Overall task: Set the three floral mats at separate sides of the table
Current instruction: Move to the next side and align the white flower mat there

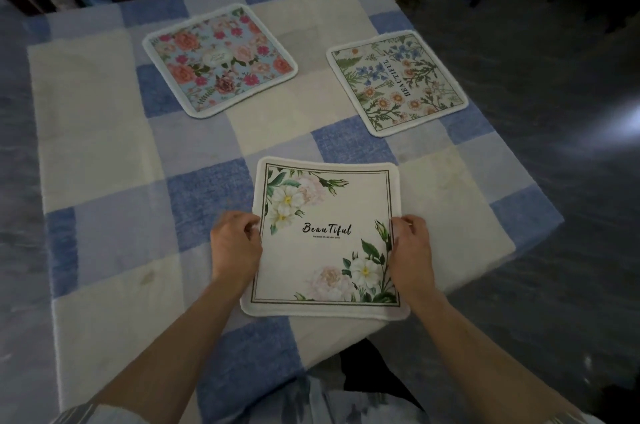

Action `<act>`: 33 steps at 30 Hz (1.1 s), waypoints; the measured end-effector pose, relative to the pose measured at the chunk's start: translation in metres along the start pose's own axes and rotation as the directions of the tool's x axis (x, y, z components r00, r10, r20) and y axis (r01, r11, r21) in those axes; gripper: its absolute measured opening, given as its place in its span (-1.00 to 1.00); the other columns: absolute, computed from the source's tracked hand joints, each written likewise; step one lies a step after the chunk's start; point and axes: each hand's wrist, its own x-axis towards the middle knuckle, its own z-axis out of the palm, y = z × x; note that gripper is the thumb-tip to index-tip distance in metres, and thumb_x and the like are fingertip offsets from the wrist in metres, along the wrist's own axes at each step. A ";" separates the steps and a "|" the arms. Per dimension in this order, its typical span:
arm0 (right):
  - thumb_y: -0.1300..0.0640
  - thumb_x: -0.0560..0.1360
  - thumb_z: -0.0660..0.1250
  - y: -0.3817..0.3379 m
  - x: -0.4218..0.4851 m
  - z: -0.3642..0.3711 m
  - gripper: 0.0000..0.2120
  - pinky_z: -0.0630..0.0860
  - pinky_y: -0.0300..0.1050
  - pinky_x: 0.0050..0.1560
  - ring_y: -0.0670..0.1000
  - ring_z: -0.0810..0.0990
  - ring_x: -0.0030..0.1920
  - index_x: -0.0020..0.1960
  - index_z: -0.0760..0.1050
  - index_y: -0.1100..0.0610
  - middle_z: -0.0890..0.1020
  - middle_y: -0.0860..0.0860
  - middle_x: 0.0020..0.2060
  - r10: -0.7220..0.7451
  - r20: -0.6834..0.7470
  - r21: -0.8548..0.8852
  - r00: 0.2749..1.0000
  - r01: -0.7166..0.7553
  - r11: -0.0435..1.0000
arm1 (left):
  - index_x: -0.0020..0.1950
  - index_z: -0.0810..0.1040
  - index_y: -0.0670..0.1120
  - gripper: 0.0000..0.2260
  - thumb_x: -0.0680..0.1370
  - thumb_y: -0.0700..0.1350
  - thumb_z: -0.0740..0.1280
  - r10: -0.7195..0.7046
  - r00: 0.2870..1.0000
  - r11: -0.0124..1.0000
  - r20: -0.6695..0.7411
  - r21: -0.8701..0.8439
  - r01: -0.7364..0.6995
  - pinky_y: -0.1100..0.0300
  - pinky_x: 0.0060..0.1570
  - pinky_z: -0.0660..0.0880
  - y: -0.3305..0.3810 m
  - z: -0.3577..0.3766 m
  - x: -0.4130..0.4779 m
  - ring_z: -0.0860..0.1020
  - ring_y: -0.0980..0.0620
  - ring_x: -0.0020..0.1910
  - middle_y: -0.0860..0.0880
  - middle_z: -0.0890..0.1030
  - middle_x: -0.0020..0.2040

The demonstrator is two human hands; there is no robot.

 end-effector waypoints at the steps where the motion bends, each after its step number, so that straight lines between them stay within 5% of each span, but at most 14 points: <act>1: 0.44 0.47 0.21 0.004 0.008 -0.002 -0.65 0.45 -0.19 0.21 -0.01 0.43 0.12 0.22 0.45 0.22 0.40 0.11 0.23 -0.065 -0.008 -0.046 0.998 0.064 0.997 | -0.09 0.67 -0.14 -0.85 0.43 -0.35 0.39 -0.035 0.999 0.999 -0.015 0.013 0.035 0.25 -0.11 0.41 0.002 0.003 -0.006 0.51 0.07 -0.22 -0.07 0.61 -0.11; 6: 0.52 0.40 0.17 0.017 0.035 -0.010 -0.70 0.49 -0.10 0.11 0.10 0.50 0.01 0.02 0.52 0.28 0.47 0.17 0.12 -0.176 0.030 0.021 0.984 0.175 0.984 | -0.08 0.67 -0.16 -0.83 0.42 -0.36 0.37 -0.173 0.980 0.980 -0.098 0.080 0.181 0.17 -0.06 0.47 0.020 0.012 -0.027 0.51 0.02 -0.17 -0.09 0.61 -0.09; 11: 0.32 0.46 0.29 0.030 0.043 -0.020 -0.87 0.50 0.00 0.12 0.10 0.47 0.08 -0.02 0.51 0.19 0.50 0.12 0.10 -0.232 0.158 -0.088 0.960 0.248 0.965 | 0.06 0.63 -0.21 -0.82 0.47 -0.31 0.36 -0.237 0.969 0.947 -0.069 0.207 0.246 0.08 0.09 0.48 0.035 0.012 -0.026 0.54 -0.08 -0.02 -0.16 0.57 0.06; 19: 0.19 0.49 0.32 0.001 0.081 -0.027 -0.62 0.36 0.09 0.32 0.19 0.38 0.32 0.29 0.46 0.23 0.49 0.18 0.27 -0.315 0.173 -0.122 0.933 0.338 0.933 | 0.07 0.62 -0.16 -0.83 0.49 -0.21 0.36 -0.059 0.998 0.946 -0.019 0.319 0.062 0.03 0.01 0.47 0.060 0.001 0.012 0.49 -0.12 0.09 -0.09 0.57 0.07; 25: 0.19 0.55 0.23 -0.028 0.113 -0.024 -0.64 0.32 -0.01 0.34 0.12 0.35 0.36 0.34 0.41 0.18 0.43 0.11 0.34 -0.328 0.202 -0.213 0.923 0.368 0.905 | -0.09 0.65 -0.20 -0.91 0.45 -0.32 0.39 0.162 0.985 0.943 0.062 0.285 -0.173 0.01 -0.07 0.49 0.070 0.006 0.070 0.55 -0.20 -0.04 -0.15 0.64 -0.09; 33: 0.22 0.53 0.23 -0.036 0.143 -0.012 -0.61 0.40 0.01 0.31 0.12 0.39 0.34 0.35 0.40 0.19 0.43 0.11 0.34 -0.335 0.244 -0.196 0.910 0.385 0.902 | 0.29 0.49 -0.08 -0.70 0.56 -0.15 0.24 0.105 0.942 0.853 0.319 0.458 -0.250 0.01 0.15 0.38 0.063 0.038 0.108 0.40 -0.10 0.20 -0.06 0.49 0.26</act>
